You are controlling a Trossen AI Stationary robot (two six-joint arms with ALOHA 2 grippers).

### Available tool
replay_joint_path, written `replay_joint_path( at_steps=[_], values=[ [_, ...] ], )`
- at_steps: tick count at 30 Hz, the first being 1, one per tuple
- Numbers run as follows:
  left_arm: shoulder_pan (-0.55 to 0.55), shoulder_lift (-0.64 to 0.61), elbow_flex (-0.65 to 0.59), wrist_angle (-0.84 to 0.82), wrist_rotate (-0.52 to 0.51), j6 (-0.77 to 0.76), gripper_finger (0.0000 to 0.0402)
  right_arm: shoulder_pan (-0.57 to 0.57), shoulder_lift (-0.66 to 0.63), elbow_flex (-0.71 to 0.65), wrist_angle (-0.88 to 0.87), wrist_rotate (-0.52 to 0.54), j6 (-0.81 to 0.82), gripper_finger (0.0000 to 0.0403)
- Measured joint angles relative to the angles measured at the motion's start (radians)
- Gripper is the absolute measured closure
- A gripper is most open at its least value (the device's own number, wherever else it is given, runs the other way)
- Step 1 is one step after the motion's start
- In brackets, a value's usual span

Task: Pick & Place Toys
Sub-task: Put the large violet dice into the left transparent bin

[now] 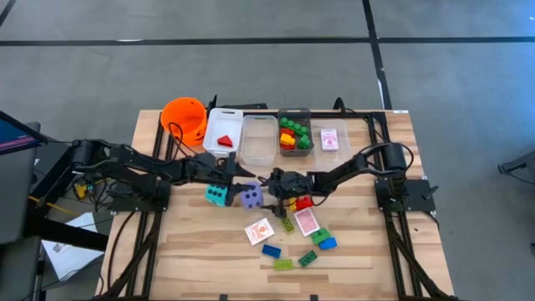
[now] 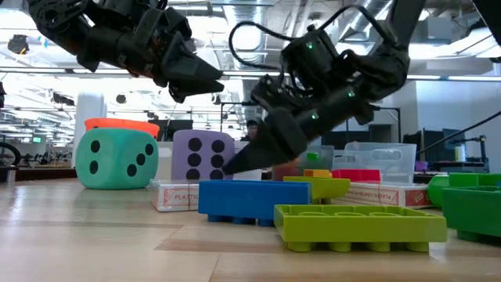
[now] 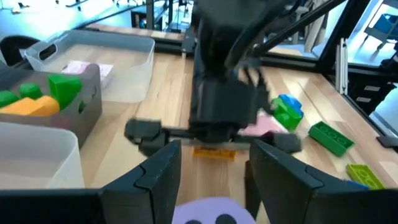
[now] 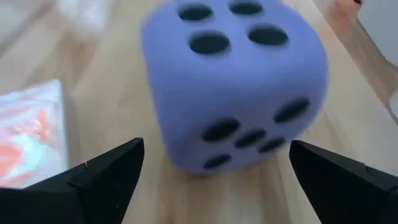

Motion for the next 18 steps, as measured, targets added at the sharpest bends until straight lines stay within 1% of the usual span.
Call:
replay_joint_path(
  at_steps=[5, 12, 18],
  values=[
    [0.001, 0.000, 0.000, -0.055, 0.000, -0.069, 0.0220, -0.001, -0.003, 0.001, -0.006, 0.021, 0.000, 0.0007],
    [0.001, 0.000, 0.000, -0.086, 0.007, -0.168, 0.0220, -0.001, -0.003, 0.001, -0.029, 0.179, -0.001, 0.0007],
    [0.001, 0.000, 0.000, -0.105, 0.135, -0.348, 0.0220, 0.002, -0.003, 0.001, -0.049, 0.191, -0.046, 0.0007]
  ],
)
